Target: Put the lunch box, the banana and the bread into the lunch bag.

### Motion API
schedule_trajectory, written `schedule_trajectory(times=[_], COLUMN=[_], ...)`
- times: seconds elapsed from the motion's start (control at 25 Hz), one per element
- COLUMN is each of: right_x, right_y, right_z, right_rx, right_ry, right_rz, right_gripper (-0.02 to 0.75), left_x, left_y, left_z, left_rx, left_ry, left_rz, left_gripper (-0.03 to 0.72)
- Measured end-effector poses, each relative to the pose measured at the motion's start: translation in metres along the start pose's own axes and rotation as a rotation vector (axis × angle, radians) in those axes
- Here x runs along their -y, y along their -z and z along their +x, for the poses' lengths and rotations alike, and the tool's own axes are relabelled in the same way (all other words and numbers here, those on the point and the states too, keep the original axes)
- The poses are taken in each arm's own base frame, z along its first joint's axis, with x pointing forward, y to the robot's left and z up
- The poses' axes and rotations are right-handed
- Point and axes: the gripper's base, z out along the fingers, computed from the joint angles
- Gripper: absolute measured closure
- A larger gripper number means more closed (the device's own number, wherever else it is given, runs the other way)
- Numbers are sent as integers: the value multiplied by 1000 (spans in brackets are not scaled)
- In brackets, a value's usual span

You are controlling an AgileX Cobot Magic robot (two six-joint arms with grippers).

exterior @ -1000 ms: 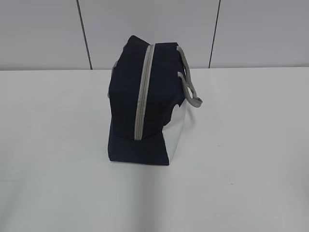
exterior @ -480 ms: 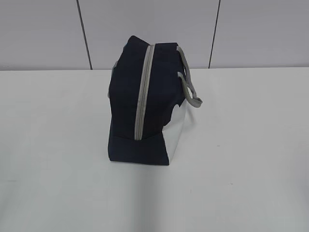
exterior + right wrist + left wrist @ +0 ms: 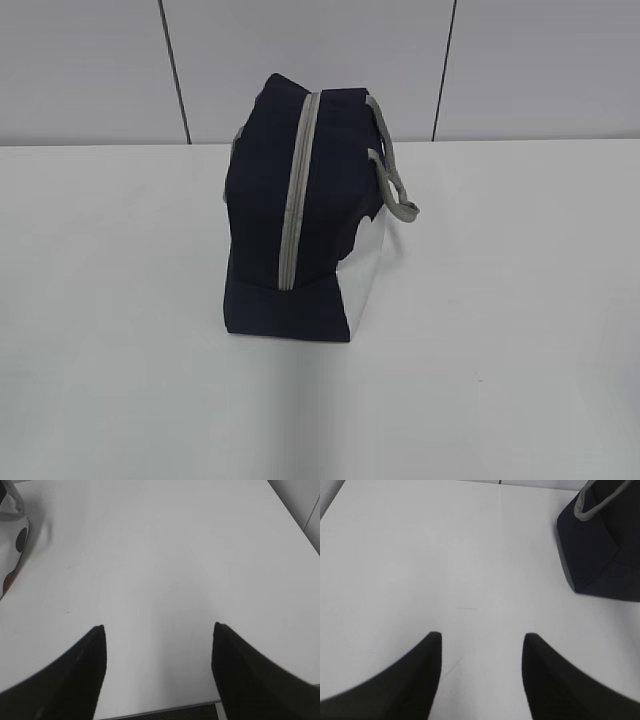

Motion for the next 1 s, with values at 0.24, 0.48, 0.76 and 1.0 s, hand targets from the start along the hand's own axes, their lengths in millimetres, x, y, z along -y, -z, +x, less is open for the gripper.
schedule_trajectory(times=[0.24,0.48,0.76,1.0], right_x=[0,0,0,0], right_y=[0,0,0,0], right_z=[0,0,0,0], right_rx=[0,0,0,0], right_ry=[0,0,0,0], right_rz=[0,0,0,0], right_gripper=[248,248,248,248], left_x=[0,-1,-1,-1], left_y=[0,0,0,0], left_z=[0,0,0,0], left_rx=[0,2,3,3], left_ry=[1,15,17,17], left_rz=[0,-13,-15,-15], left_gripper=[339,362,367,393])
